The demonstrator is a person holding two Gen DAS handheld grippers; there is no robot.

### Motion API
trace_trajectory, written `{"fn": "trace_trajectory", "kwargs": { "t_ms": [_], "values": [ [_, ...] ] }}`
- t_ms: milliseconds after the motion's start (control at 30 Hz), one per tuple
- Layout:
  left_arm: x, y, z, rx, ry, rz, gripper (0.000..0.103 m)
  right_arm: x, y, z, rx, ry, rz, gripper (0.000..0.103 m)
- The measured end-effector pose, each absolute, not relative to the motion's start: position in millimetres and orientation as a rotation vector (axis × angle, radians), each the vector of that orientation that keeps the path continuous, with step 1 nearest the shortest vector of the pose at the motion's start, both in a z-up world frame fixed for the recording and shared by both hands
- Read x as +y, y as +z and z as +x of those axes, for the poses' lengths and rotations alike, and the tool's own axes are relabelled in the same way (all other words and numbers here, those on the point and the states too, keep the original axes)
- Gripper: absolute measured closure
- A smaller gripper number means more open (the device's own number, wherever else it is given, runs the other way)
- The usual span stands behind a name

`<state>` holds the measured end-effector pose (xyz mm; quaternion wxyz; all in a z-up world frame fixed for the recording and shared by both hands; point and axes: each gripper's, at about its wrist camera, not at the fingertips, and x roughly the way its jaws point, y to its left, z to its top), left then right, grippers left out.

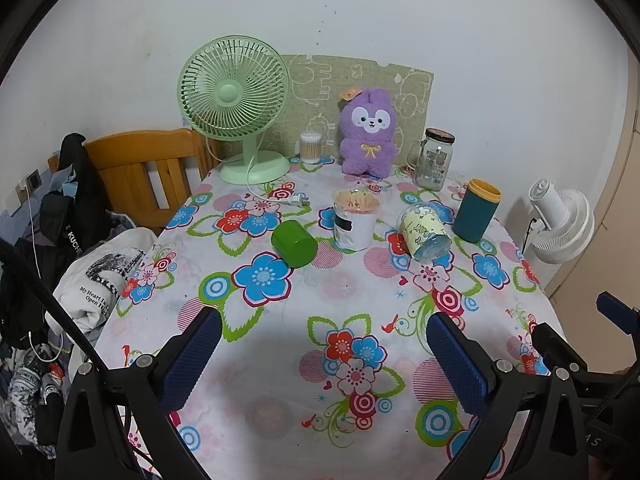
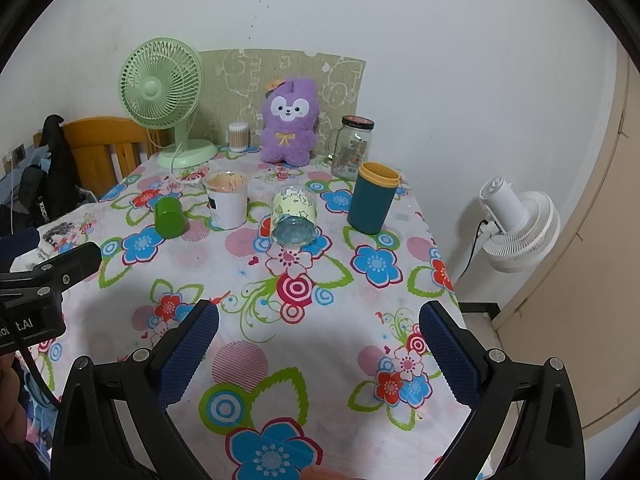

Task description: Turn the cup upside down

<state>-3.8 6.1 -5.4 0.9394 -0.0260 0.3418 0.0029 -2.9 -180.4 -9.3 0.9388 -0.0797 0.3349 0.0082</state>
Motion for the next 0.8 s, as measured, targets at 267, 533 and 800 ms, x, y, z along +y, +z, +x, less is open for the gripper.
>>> {"fn": "trace_trajectory", "kwargs": {
  "t_ms": [267,533,800],
  "values": [
    [6.0,-10.1,-4.2,0.698,0.009,-0.054,0.000,-183.5,-5.0,-6.0,0.680,0.020,-0.161,0.002],
    [6.4,-10.3,-4.1,0.700,0.008,-0.056,0.000,-181.9,-3.9,-6.3,0.682,0.020,-0.161,0.002],
    [7.1,-7.2,-4.4,0.700,0.010,-0.055,0.000,-180.3,-3.4,-4.7,0.686,0.025,-0.163,0.002]
  ]
}}
